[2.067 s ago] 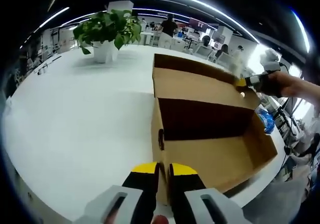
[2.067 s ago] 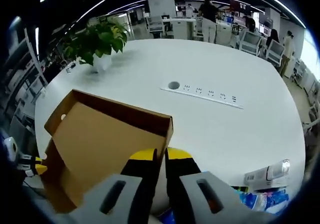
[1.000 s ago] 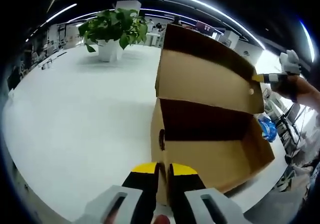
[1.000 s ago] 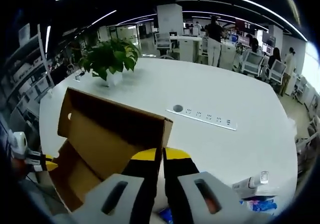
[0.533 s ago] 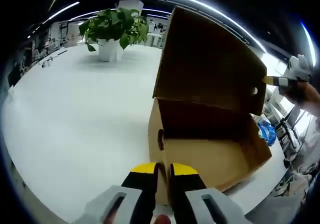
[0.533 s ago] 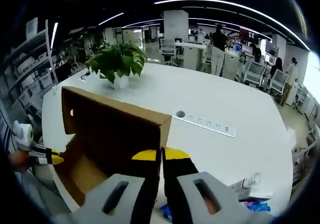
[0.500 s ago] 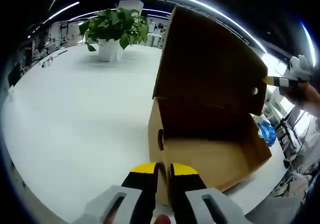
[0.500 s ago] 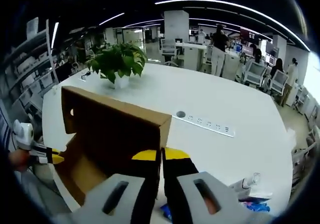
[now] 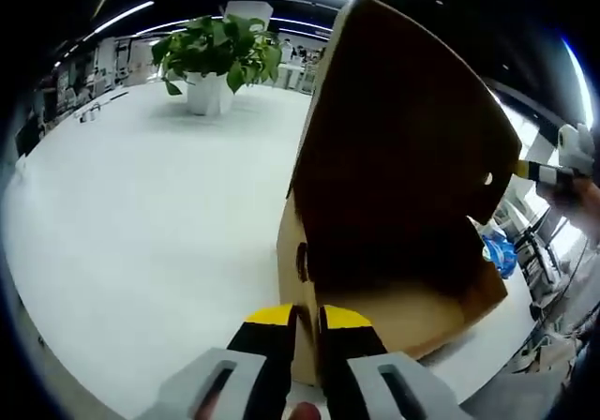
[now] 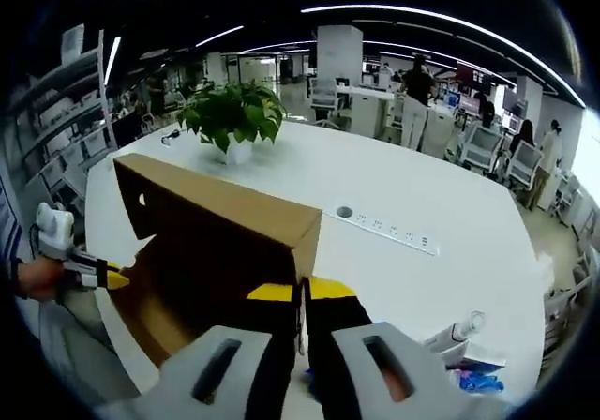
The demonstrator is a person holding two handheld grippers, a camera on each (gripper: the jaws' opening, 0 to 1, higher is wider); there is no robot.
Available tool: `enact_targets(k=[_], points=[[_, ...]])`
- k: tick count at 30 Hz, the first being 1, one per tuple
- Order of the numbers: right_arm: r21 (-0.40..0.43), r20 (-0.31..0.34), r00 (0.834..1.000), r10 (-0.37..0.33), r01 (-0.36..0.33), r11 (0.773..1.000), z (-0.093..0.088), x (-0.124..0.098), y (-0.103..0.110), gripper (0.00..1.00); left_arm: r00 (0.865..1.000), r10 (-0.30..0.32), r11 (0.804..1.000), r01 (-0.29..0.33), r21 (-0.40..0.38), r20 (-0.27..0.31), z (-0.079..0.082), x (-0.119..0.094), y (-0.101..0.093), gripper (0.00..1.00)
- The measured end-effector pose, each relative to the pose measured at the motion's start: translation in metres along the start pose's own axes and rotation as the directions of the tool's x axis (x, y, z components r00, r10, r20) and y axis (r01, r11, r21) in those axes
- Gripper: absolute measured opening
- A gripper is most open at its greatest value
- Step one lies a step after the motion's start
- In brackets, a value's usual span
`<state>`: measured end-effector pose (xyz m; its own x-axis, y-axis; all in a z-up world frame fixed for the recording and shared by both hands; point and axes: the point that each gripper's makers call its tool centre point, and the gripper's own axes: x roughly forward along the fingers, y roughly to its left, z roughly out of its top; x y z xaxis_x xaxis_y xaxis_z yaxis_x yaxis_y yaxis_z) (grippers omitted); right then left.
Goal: Operate the shoe box by opening the lid, removing the specified soft item, and placing it in the target area until the item is outside and the box remains undamaged.
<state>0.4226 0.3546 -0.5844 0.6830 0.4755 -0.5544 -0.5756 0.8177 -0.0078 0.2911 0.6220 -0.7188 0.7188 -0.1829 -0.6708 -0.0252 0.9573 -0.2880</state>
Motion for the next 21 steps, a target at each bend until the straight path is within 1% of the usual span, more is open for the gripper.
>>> enact_targets(k=[4,8,10,14,17,21], points=[[0.006,0.006,1.000,0.002,-0.002,1.000,-0.005,-0.003,0.001,0.00,1.000,-0.007,1.000,0.007,0.000,0.002,0.000,0.000,0.000,0.09],[-0.030,0.007,1.000,-0.012,0.013,0.999,-0.009,-0.005,0.001,0.00,1.000,-0.012,1.000,0.012,-0.002,0.007,0.000,0.000,0.000,0.10],[-0.035,0.008,1.000,-0.017,0.017,0.999,-0.011,-0.008,0.003,0.00,1.000,-0.013,1.000,0.013,-0.002,0.007,0.000,0.000,0.000,0.10],[0.000,0.021,0.999,-0.028,0.028,1.000,-0.017,-0.012,0.005,0.00,1.000,-0.008,1.000,0.008,0.012,0.008,0.000,0.001,0.000,0.10],[0.017,0.035,0.999,-0.039,0.039,0.999,-0.021,-0.014,0.007,0.00,1.000,-0.010,1.000,0.010,0.000,0.011,0.000,0.001,0.001,0.10],[0.029,0.040,0.998,-0.043,0.042,0.999,-0.024,-0.018,0.009,0.00,1.000,-0.014,1.000,0.014,0.009,0.010,0.000,0.000,0.000,0.10]])
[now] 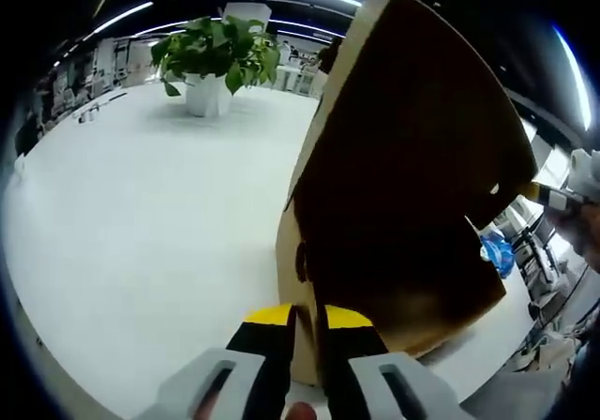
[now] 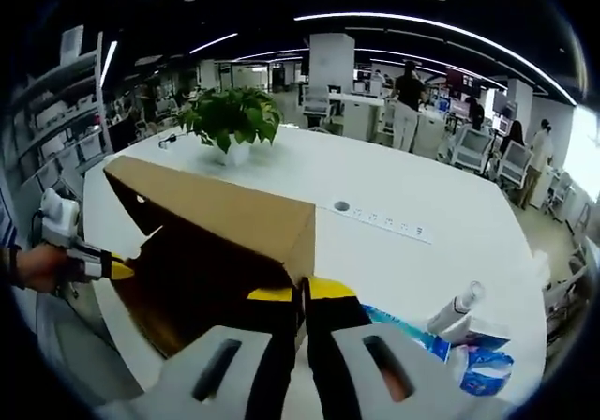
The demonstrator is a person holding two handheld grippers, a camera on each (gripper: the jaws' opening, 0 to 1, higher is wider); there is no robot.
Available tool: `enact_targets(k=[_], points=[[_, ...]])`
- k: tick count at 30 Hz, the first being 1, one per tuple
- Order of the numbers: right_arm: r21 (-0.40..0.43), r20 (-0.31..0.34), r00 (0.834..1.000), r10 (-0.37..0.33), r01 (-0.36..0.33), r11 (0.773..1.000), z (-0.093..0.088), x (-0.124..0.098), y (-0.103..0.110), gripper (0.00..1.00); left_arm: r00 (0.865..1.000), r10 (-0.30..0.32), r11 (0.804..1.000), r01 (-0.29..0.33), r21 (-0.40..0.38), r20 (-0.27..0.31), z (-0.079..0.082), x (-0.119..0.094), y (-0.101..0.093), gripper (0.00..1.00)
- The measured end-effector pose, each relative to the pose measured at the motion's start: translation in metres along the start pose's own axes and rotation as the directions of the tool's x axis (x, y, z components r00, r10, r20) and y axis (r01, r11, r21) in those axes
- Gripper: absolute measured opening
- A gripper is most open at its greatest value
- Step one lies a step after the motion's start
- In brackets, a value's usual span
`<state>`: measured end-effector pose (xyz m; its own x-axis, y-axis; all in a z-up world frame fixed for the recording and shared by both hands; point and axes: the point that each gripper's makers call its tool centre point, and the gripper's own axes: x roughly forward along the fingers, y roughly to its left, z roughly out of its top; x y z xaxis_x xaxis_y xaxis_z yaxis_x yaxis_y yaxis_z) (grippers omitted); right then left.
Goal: Operate the shoe box by opening the lid, removing the specified soft item, and placing it in the target area until the item is outside and the box remains undamaged.
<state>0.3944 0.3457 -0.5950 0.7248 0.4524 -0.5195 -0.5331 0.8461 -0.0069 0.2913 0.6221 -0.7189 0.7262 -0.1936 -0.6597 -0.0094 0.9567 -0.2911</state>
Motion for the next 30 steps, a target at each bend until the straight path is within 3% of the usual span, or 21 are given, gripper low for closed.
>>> enact_targets(k=[5,12,25,30], points=[[0.010,0.006,1.000,-0.005,0.005,1.000,-0.009,-0.004,0.002,0.00,1.000,0.010,0.997,-0.010,0.075,0.001,0.000,-0.001,-0.002,0.11],[0.001,0.020,1.000,-0.013,0.013,1.000,-0.020,-0.010,0.007,0.01,1.000,0.011,0.995,-0.011,0.104,0.008,0.000,-0.006,-0.001,0.14],[-0.014,0.014,1.000,-0.013,0.014,1.000,-0.040,-0.017,0.016,0.01,0.998,0.022,0.985,-0.031,0.170,0.055,0.006,-0.034,0.001,0.16],[0.005,-0.001,1.000,-0.011,0.011,1.000,-0.054,-0.020,0.019,0.01,0.997,-0.006,0.983,-0.009,0.186,0.080,0.009,-0.041,-0.006,0.15]])
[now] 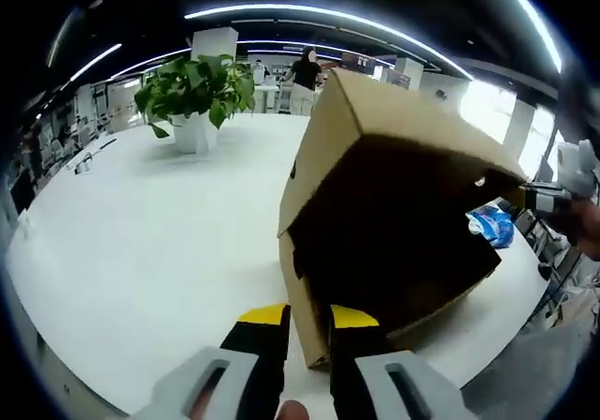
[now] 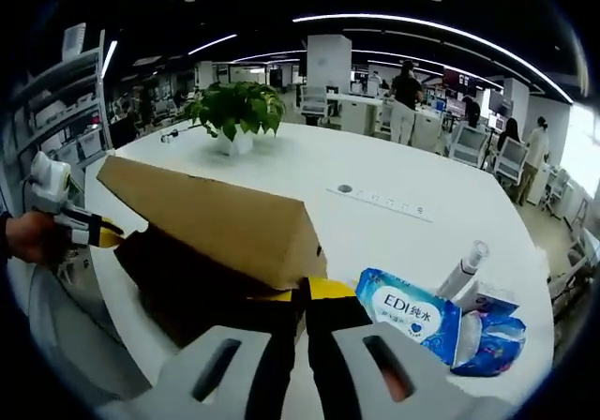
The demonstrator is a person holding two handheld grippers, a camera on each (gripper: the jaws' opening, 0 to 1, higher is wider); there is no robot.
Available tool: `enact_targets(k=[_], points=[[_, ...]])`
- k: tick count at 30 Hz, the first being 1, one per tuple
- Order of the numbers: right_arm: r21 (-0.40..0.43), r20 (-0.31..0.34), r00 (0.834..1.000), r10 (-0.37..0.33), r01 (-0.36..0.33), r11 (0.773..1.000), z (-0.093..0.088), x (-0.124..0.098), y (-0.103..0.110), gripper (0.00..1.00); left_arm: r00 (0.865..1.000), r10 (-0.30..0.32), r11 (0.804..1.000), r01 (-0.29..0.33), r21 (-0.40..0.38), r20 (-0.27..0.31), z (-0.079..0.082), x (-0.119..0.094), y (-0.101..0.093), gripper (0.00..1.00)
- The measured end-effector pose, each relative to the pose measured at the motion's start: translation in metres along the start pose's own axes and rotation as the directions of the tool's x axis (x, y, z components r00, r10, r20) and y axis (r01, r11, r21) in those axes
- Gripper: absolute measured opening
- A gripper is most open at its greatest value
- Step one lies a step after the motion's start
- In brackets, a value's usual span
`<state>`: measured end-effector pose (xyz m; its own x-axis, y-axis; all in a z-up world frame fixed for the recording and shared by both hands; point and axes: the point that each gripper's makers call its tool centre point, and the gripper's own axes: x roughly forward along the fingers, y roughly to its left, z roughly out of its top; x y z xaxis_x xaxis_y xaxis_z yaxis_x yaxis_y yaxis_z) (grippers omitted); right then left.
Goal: Operate the shoe box by opening the lid, removing the specified soft item, and placing it in the target area until the item is outside and the box remains undamaged.
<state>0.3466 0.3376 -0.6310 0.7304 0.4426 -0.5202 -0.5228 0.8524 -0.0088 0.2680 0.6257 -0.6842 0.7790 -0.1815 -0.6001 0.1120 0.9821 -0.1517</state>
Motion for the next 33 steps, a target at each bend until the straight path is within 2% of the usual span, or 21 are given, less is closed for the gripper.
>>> enact_targets(k=[6,18,25,28,31,33], points=[[0.029,-0.030,1.000,0.005,-0.005,1.000,-0.019,-0.004,0.002,0.00,0.998,-0.036,0.999,0.035,0.007,0.048,0.012,-0.005,-0.011,0.15],[0.059,-0.052,0.998,0.026,-0.023,0.998,-0.039,-0.007,0.011,0.00,0.996,-0.061,0.998,0.061,0.010,0.065,0.014,-0.011,-0.013,0.15],[0.066,-0.067,0.997,0.031,-0.026,0.997,-0.049,-0.007,0.013,0.00,0.995,-0.075,0.997,0.074,0.013,0.062,0.010,-0.015,-0.014,0.15],[0.107,-0.065,0.997,0.043,-0.036,0.994,-0.051,-0.008,0.015,0.00,0.998,-0.063,0.998,0.063,0.023,0.026,0.002,-0.015,-0.011,0.14],[0.107,-0.068,0.997,0.046,-0.039,0.993,-0.054,-0.008,0.015,0.00,0.998,-0.064,0.998,0.064,-0.015,0.027,-0.002,-0.016,-0.007,0.14],[0.112,-0.070,0.996,0.048,-0.039,0.993,-0.056,-0.008,0.016,0.00,0.998,-0.059,0.998,0.059,-0.009,0.024,-0.002,-0.017,-0.007,0.14]])
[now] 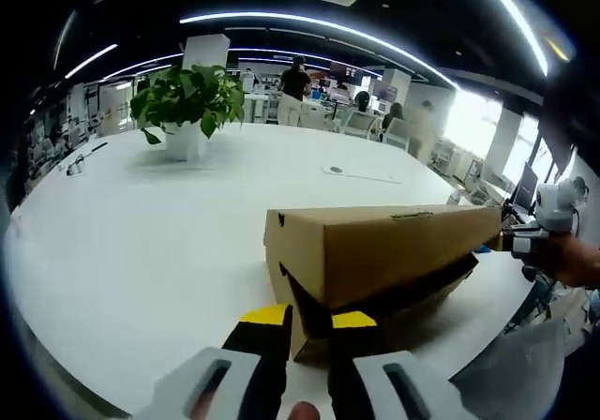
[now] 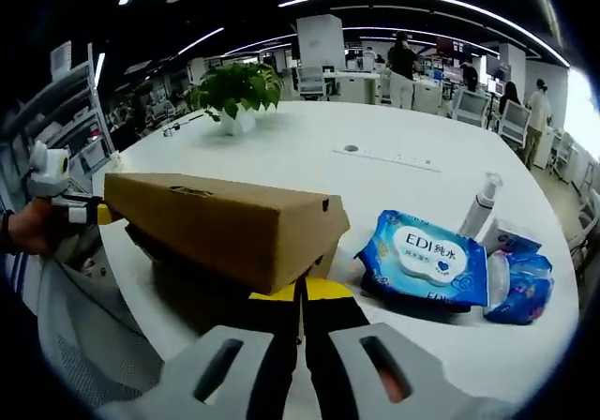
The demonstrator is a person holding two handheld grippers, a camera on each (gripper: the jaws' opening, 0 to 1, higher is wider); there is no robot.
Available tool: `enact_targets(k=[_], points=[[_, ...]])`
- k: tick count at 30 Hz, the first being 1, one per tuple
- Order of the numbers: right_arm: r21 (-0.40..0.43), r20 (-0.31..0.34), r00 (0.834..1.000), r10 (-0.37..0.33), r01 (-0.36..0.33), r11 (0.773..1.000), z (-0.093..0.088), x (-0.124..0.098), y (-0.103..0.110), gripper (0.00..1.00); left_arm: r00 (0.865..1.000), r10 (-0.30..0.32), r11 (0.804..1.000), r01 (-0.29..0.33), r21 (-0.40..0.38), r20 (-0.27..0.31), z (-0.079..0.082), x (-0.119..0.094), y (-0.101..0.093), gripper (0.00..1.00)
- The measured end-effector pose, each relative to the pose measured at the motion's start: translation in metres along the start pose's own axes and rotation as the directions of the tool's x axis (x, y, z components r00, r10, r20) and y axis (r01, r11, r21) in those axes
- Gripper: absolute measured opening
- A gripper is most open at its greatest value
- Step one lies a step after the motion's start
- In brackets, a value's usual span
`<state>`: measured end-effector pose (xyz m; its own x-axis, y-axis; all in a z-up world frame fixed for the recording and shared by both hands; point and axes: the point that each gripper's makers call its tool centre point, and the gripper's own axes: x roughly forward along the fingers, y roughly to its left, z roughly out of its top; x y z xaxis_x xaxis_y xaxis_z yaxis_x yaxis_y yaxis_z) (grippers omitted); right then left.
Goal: Operate the shoe box by opening the lid, removing the specified soft item, and placing it in the target area until the item is outside and the box remains undamaged.
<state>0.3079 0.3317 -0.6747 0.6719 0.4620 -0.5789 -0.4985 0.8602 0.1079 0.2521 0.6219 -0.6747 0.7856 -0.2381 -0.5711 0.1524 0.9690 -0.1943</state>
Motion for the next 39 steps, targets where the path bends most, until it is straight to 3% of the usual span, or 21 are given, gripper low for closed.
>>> enact_targets(k=[15,31,39], points=[[0.104,-0.007,1.000,0.003,-0.002,0.995,-0.015,-0.004,-0.004,0.00,1.000,0.007,1.000,-0.007,-0.016,-0.016,-0.005,-0.002,0.007,0.14],[0.148,-0.026,1.000,0.000,0.004,0.989,-0.031,-0.002,-0.005,0.00,0.997,0.020,0.999,-0.022,-0.030,-0.077,-0.023,0.000,0.012,0.14],[0.161,-0.038,0.999,0.000,0.006,0.987,-0.038,-0.001,-0.005,0.00,0.997,0.029,0.999,-0.031,-0.031,-0.076,-0.022,-0.001,0.013,0.14]])
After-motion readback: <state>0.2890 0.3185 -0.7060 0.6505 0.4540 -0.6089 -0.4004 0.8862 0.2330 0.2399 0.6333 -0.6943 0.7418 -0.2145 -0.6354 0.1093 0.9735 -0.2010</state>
